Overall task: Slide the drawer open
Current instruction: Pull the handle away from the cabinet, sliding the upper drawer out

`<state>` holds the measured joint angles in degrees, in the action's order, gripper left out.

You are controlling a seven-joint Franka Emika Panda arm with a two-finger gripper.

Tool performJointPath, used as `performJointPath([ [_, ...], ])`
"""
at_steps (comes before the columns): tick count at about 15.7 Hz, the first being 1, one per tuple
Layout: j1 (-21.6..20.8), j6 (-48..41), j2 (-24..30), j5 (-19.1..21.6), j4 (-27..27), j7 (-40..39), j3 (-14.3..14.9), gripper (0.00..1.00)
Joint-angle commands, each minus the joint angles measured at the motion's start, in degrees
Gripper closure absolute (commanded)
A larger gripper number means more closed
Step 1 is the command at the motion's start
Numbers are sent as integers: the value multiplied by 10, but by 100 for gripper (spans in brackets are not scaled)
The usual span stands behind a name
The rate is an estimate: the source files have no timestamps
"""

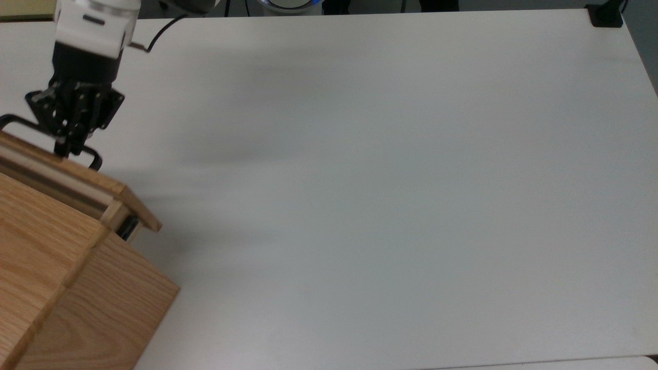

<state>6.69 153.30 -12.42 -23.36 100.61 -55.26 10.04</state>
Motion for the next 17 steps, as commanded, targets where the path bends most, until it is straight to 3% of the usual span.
performJointPath([
  [1,-23,-46,137,7,98,38,4,94],
  [4,-41,-129,193,14,118,39,0,94],
  [6,-50,-187,214,39,117,35,-10,93],
  [9,-50,-248,229,58,114,33,-28,92],
  [11,-49,-267,228,59,112,33,-37,87],
  [12,-49,-273,227,59,112,33,-37,75],
  [15,-48,-283,221,85,110,44,-41,0],
  [17,-48,-312,214,112,89,52,-45,0],
])
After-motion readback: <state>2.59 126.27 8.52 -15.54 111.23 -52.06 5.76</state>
